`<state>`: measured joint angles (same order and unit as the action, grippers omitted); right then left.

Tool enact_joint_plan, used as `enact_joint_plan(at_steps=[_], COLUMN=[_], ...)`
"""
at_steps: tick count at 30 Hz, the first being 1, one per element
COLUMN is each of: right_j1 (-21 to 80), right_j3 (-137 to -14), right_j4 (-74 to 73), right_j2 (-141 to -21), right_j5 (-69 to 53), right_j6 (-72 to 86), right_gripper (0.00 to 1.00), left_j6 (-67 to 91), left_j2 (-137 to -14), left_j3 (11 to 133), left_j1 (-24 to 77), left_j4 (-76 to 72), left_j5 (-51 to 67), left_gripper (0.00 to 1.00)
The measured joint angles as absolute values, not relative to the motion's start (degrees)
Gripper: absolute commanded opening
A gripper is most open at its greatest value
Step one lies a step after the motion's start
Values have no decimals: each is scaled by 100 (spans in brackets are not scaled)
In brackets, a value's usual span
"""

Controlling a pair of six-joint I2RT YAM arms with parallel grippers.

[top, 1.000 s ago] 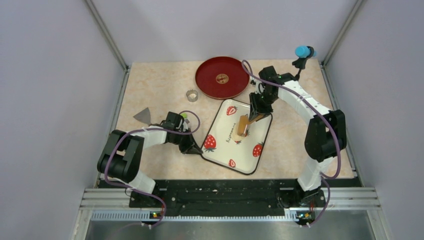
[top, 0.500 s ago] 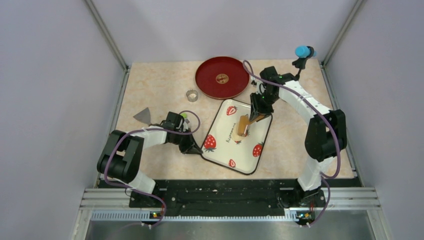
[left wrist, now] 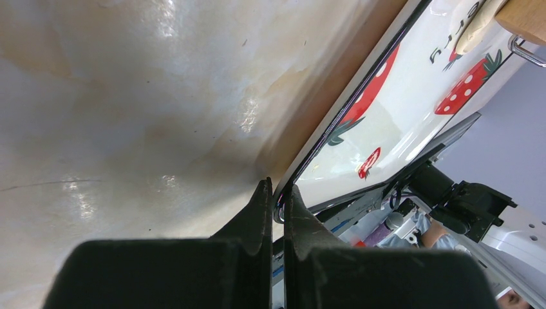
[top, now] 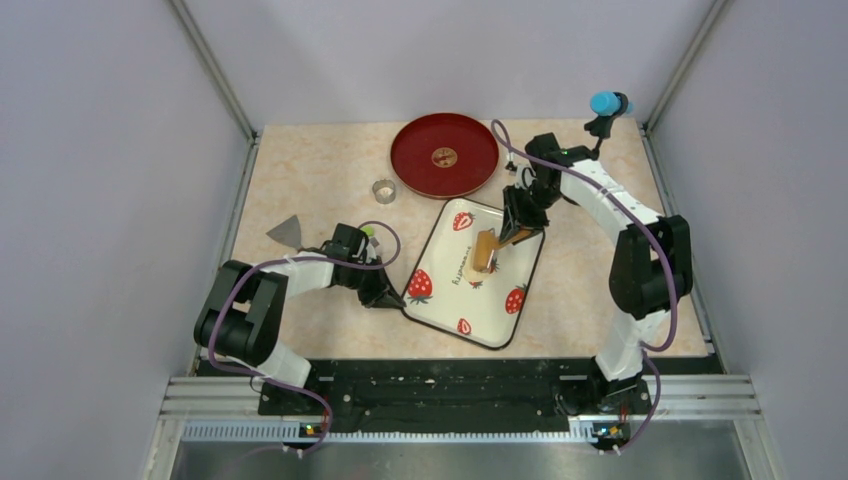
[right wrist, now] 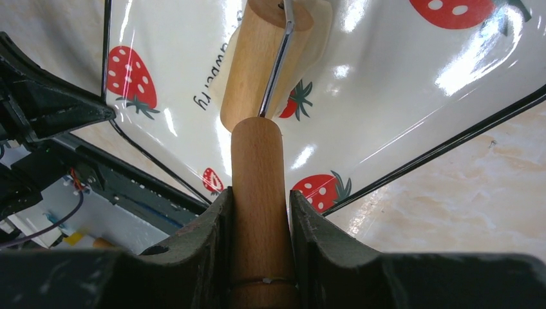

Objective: Roll out the dumpling wrappers from the dough

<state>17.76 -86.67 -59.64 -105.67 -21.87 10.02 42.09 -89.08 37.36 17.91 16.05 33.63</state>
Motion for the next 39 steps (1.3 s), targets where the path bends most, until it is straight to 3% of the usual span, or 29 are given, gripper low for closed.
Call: enact_joint_plan(at_steps=[31, 39], right_j1=[1782, 2108], right_j3=[-7940, -8652], right_j4=[-4733, -5188], right_j2=[-11037, -11153], right_j5=[-3817, -3498], right_j6=[1223, 1153], right_gripper=[0, 0], left_j6=[4211, 4211], left_j2=[-8897, -8897], left_j3=[3736, 3736], left_j1=[1806, 1811], left_j4=[1612, 1612], left_j5=[3336, 3334], left_gripper=[0, 0])
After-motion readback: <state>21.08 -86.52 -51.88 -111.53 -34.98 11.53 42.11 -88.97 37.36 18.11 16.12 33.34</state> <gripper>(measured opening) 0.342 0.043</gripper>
